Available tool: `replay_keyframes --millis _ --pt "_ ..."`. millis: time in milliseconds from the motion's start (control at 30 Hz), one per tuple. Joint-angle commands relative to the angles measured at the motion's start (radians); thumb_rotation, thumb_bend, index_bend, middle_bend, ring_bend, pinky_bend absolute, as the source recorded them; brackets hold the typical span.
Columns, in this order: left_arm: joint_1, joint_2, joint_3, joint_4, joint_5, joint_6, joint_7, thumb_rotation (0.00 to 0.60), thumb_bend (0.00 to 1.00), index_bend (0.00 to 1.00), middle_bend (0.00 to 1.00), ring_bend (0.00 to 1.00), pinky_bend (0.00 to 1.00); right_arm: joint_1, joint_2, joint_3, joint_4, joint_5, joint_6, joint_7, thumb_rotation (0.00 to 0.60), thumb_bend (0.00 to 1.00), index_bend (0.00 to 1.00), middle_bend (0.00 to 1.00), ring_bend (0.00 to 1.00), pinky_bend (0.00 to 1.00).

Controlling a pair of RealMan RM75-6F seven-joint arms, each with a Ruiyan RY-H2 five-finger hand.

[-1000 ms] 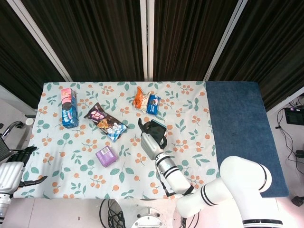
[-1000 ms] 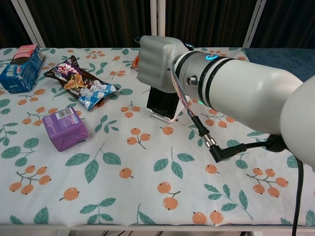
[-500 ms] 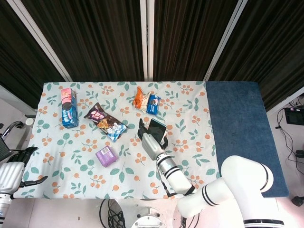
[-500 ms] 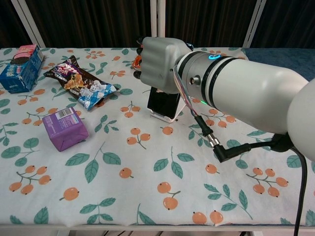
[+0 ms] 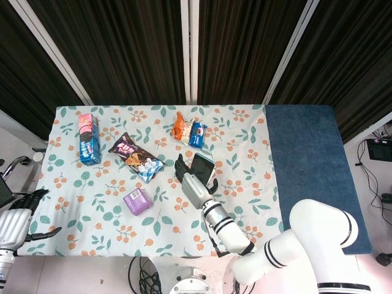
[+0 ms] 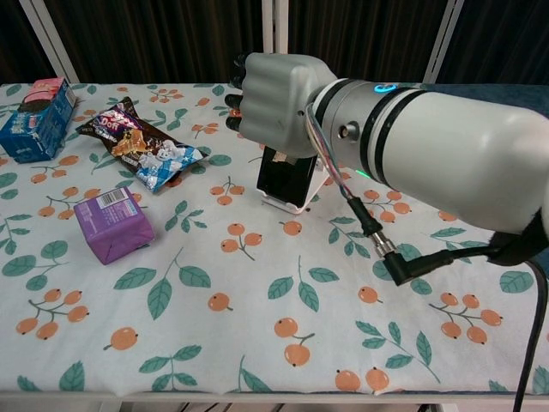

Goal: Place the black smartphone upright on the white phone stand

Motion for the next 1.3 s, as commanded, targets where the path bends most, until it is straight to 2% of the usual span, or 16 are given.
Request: replay_keyframes --millis 33,100,200,300,433,533,633,733,867,967,1033,1133,1300 --pt "0.0 0.0 0.0 0.0 -0.001 -0.001 0.0 0.364 0.06 0.11 0.1 0.13 0.22 -0.048 0.097 -0.028 -0.163 -0.109 0.089 0.075 0.6 0.04 0.0 0.0 0.0 0.0" --pt "0.0 0.001 -0.001 -0.001 -0.003 -0.002 0.001 0.363 0.06 0.11 0.1 0.13 0.22 -0.089 0.152 -0.067 -0.246 -0.186 0.144 0.123 0.6 0.04 0.0 0.0 0.0 0.0" --pt "0.0 0.003 -0.001 -0.005 -0.004 -0.003 0.006 0.363 0.06 0.11 0.1 0.13 0.22 -0.181 0.265 -0.172 -0.357 -0.349 0.235 0.225 0.6 0.04 0.0 0.0 0.0 0.0" --pt "-0.002 0.004 -0.002 -0.015 -0.007 -0.005 0.02 0.367 0.06 0.11 0.1 0.13 0.22 -0.316 0.399 -0.328 -0.404 -0.57 0.333 0.385 0.6 0.04 0.0 0.0 0.0 0.0" --pt "-0.011 0.004 -0.004 -0.034 -0.004 -0.013 0.049 0.367 0.06 0.11 0.1 0.13 0.22 -0.479 0.551 -0.468 -0.323 -0.766 0.424 0.638 0.6 0.04 0.0 0.0 0.0 0.0" --pt "-0.022 0.001 -0.006 -0.057 0.002 -0.021 0.079 0.367 0.06 0.11 0.1 0.13 0.22 -0.586 0.641 -0.506 -0.203 -0.812 0.456 0.858 0.6 0.04 0.0 0.0 0.0 0.0" --pt "-0.029 -0.005 -0.006 -0.078 0.009 -0.024 0.105 0.367 0.06 0.11 0.1 0.13 0.22 -0.689 0.682 -0.503 -0.066 -0.814 0.47 1.088 0.6 0.04 0.0 0.0 0.0 0.0" --pt "-0.033 -0.012 -0.008 -0.095 0.009 -0.023 0.133 0.365 0.06 0.11 0.1 0.13 0.22 -0.836 0.67 -0.46 0.119 -0.78 0.468 1.409 0.6 0.04 0.0 0.0 0.0 0.0" --pt "-0.029 -0.017 -0.012 -0.109 0.011 -0.005 0.156 0.365 0.06 0.11 0.1 0.13 0.22 -1.017 0.588 -0.381 0.341 -0.712 0.391 1.873 0.6 0.07 0.0 0.0 0.0 0.0" --pt "-0.025 -0.014 -0.015 -0.122 0.02 0.016 0.172 0.364 0.06 0.11 0.1 0.13 0.22 -1.123 0.501 -0.334 0.496 -0.705 0.315 2.154 0.6 0.13 0.0 0.0 0.0 0.0" --pt "-0.022 -0.014 -0.018 -0.126 0.031 0.036 0.182 0.365 0.06 0.11 0.1 0.13 0.22 -1.187 0.425 -0.307 0.623 -0.712 0.286 2.247 0.6 0.16 0.0 0.0 0.0 0.0" --pt "-0.017 -0.018 -0.016 -0.123 0.043 0.055 0.193 0.364 0.06 0.11 0.1 0.13 0.22 -1.245 0.348 -0.27 0.746 -0.733 0.268 2.299 0.6 0.18 0.0 0.0 0.0 0.0" --pt "-0.015 -0.021 -0.016 -0.116 0.058 0.071 0.205 0.366 0.06 0.11 0.1 0.13 0.22 -1.274 0.328 -0.223 0.801 -0.797 0.275 2.309 0.6 0.18 0.0 0.0 0.0 0.0"
